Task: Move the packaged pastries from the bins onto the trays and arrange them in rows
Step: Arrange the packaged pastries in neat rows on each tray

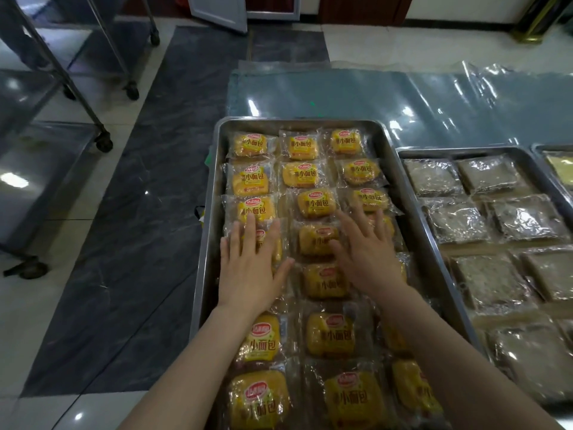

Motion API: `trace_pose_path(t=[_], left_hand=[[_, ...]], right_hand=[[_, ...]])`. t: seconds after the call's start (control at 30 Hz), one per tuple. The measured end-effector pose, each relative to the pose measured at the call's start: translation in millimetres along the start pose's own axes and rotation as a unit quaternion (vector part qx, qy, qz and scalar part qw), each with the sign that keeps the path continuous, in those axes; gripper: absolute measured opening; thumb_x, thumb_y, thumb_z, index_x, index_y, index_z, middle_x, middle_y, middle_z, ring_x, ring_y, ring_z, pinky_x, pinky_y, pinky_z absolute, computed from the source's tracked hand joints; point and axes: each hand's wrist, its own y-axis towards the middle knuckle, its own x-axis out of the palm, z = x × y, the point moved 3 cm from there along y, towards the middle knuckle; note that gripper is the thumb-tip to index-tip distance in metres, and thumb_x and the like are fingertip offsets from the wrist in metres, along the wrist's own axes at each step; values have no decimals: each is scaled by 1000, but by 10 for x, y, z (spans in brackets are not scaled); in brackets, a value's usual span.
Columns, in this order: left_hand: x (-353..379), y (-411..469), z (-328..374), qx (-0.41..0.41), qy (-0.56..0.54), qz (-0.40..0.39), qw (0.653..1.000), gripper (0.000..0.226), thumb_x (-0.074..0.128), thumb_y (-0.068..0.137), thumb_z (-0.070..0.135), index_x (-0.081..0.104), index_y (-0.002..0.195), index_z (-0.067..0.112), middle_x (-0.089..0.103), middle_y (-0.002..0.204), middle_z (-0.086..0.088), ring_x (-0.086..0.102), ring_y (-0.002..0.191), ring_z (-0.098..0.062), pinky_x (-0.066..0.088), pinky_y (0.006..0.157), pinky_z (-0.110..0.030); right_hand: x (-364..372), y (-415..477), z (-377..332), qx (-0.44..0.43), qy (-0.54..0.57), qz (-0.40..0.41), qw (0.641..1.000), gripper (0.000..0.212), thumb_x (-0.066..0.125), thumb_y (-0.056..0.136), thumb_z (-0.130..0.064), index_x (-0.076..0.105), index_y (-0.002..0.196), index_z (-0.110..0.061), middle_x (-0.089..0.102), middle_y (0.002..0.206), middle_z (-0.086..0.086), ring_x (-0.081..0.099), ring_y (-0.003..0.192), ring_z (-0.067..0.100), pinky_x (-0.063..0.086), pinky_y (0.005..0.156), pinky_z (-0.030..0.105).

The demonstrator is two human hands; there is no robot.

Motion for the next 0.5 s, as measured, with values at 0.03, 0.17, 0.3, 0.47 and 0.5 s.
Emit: trace_pose_path(t=[0.03,0.17,0.3,0.47,0.5], left_hand=[[-24,61,-3,2,-1,6,1000,69,19,88,64,-11,145,38,-19,154,-6,-16,141,-29,-6,112,-47],[-88,333,-42,-6,-2,7,1000,64,30,93,54,3,148,34,-11,157,-7,-8,143,-30,0,113,-47],[-51,509,-111,-2,25,-40,999,61,24,93,56,6,148,35,-4,158,-6,-6,143,-31,-1,112,-51],[-29,573,-126,-1,34,-45,998,63,18,91,61,7,147,35,-4,158,-5,-5,143,-31,-1,112,-52],[-21,576,-129,0,35,-44,998,63,17,91,61,6,148,36,-5,158,-5,-5,143,-31,-1,112,-53]], right_hand=[[-18,14,108,27,-8,-16,999,63,21,90,-64,8,147,-42,-11,158,-6,-19,141,33,-8,112,48],[-25,-5,369,57,-30,-82,995,62,27,92,-62,15,148,-40,-10,159,-6,-10,144,33,2,114,56],[-2,-53,395,56,-26,-66,996,60,29,91,-63,17,146,-43,-11,159,-7,-11,144,33,1,112,56],[-159,197,335,32,-19,19,999,62,22,93,-59,6,149,-39,-2,160,0,-10,145,29,2,114,52],[-166,275,348,34,-26,-2,999,64,21,93,-61,0,149,-38,-4,160,0,-9,145,29,2,114,52]])
